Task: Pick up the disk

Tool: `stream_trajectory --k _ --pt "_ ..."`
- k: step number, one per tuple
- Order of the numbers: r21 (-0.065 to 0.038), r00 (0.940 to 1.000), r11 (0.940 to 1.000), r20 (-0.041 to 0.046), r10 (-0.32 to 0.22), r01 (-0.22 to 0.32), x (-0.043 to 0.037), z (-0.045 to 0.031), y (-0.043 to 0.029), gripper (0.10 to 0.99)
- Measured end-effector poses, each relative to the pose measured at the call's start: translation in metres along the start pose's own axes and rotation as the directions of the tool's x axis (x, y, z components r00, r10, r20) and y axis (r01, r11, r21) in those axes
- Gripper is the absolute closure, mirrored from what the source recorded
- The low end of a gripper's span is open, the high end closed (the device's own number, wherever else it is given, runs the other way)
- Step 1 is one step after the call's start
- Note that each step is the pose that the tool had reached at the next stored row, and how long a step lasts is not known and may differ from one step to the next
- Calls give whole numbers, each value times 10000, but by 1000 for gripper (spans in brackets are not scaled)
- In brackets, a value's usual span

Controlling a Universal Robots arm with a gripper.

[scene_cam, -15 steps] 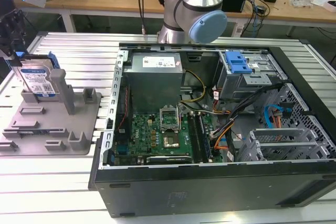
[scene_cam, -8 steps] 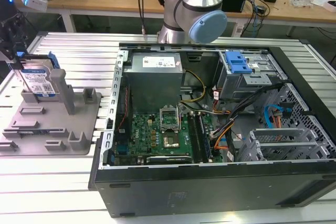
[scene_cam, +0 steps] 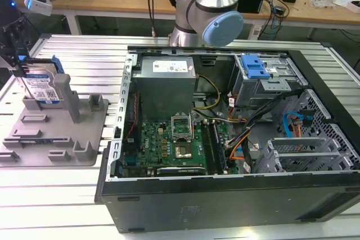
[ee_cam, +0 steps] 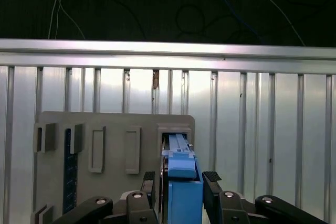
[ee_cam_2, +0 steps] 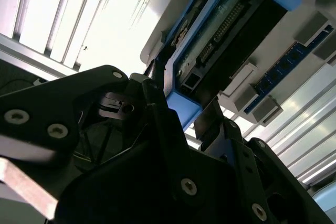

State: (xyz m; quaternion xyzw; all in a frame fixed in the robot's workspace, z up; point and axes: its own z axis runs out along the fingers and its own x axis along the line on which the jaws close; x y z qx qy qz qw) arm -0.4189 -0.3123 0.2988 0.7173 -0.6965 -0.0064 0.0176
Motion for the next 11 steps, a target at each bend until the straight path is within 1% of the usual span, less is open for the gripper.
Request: stream_trajectory --k 3,4,10,11 --pt "-1 10000 10000 0 0 0 0 2 1 616" --pt "-1 10000 10000 0 0 0 0 2 1 690" --pt "1 10000 10000 1 0 0 0 4 1 690" --pt "0 10000 10000 0 1 -1 0 4 1 706"
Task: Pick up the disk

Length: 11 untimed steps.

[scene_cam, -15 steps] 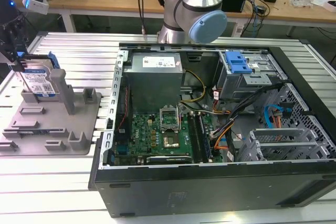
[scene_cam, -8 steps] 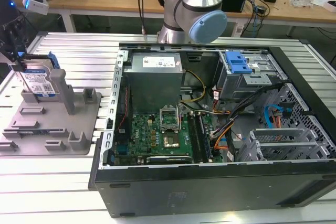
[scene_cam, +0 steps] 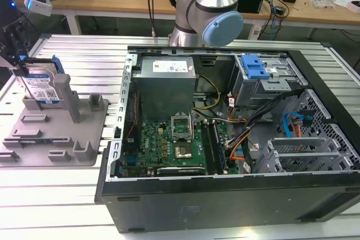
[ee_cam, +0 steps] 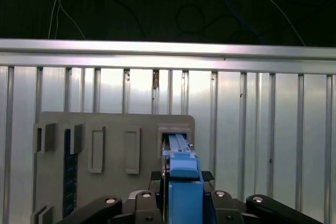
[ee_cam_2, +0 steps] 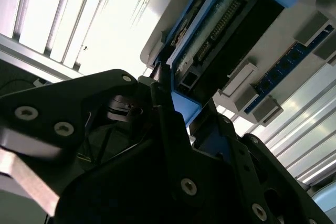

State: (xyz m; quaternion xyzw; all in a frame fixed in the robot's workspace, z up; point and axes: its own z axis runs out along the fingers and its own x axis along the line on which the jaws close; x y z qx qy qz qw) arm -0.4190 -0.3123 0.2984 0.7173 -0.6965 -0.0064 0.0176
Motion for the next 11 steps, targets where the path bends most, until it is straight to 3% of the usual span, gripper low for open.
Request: stream_trajectory --k 8,10,11 --pt "1 10000 10000 1 9 -9 4 -2 4 718" --pt "2 10000 10000 2 9 -9 7 -47 9 718" --pt "0 10000 10000 1 9 -9 9 -105 14 718"
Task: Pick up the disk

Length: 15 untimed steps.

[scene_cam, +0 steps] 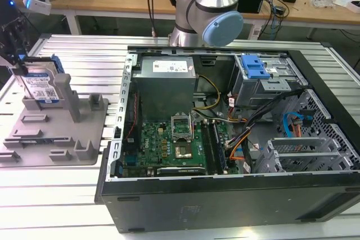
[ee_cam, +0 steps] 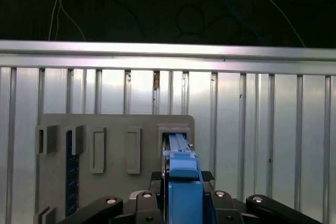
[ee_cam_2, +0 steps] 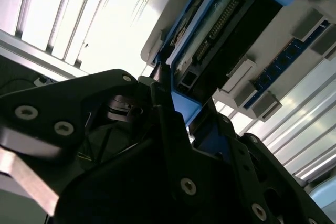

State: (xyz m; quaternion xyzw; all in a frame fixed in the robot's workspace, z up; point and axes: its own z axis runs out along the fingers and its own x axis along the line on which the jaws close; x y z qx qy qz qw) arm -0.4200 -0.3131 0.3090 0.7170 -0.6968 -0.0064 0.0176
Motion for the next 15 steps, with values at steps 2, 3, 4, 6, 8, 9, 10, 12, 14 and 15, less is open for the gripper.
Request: stream_trajectory --k 2,3,4,6,8,9,10,12,14,15 --pt "0 10000 10000 6 0 0 4 -128 7 718" --pt "0 10000 10000 9 -1 1 6 -174 9 718" --pt "0 10000 10000 15 -1 1 9 -252 12 718" --pt "1 10000 10000 23 -2 2 13 -348 16 718" --pt "1 10000 10000 33 -2 2 21 -499 21 718" --pt "1 10000 10000 39 -1 1 28 -620 25 718" --pt "1 10000 10000 42 -2 2 33 -714 29 718" --pt "1 10000 10000 44 -2 2 44 -895 35 718" --pt "2 10000 10000 45 -2 2 52 -1019 39 718" --pt "1 10000 10000 45 -2 2 56 -1079 42 718"
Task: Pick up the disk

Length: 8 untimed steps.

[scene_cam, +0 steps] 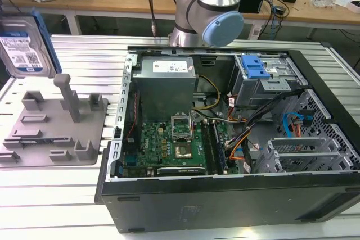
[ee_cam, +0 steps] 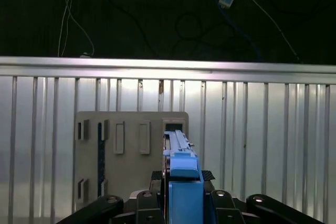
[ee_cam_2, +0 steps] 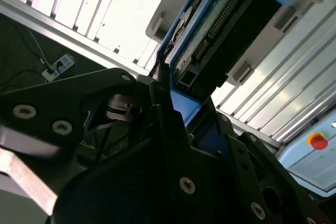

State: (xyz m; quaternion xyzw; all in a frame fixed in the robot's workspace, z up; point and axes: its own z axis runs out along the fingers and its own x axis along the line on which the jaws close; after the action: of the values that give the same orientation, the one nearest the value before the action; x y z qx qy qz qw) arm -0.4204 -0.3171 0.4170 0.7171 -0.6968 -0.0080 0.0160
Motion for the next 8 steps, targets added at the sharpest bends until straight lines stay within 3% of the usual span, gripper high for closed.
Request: stream_trajectory --k 8 --pt "2 10000 10000 1 0 0 31 -448 16 718"
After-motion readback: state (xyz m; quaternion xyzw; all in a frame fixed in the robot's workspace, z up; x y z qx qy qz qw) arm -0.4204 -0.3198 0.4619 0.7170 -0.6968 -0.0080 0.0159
